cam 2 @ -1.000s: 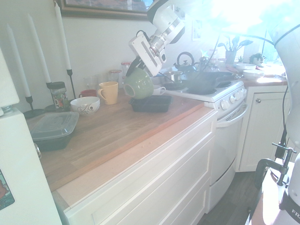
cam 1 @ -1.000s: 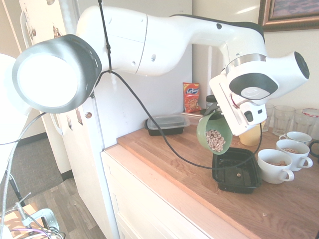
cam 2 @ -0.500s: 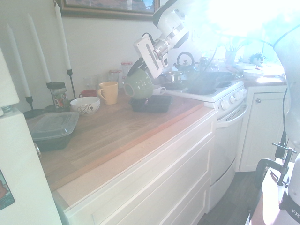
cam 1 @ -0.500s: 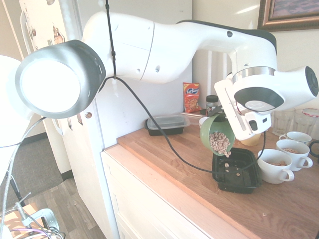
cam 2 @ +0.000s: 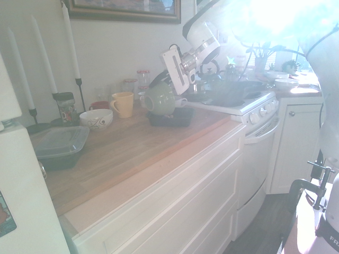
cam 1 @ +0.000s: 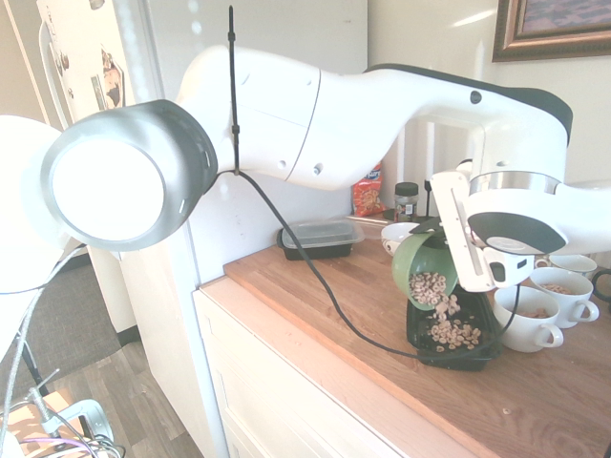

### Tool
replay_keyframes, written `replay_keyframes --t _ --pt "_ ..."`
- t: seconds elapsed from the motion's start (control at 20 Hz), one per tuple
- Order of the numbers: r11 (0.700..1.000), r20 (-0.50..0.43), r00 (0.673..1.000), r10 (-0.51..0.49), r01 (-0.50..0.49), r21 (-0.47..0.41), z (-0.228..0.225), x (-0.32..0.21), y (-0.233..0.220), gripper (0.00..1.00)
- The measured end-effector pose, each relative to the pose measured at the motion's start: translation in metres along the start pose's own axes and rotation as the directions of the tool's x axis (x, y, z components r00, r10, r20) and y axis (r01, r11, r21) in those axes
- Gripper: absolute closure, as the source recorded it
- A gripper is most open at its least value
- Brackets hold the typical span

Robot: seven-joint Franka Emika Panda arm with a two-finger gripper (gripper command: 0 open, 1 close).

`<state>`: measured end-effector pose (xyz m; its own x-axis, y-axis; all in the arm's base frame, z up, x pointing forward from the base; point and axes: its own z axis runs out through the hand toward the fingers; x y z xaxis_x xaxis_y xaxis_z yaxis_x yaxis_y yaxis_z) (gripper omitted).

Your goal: Pour the cereal into the box

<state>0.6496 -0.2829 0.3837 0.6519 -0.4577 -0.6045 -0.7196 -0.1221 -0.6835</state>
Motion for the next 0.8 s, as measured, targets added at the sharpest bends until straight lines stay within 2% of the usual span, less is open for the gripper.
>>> replay_keyframes --t 0.25,0.8 --pt "0.999 0.001 1.000 -0.024 0.024 0.030 -0.003 0.007 0.004 1.00" --pt "0.995 0.007 1.000 -0.006 0.005 0.103 -0.034 0.011 0.018 1.00"
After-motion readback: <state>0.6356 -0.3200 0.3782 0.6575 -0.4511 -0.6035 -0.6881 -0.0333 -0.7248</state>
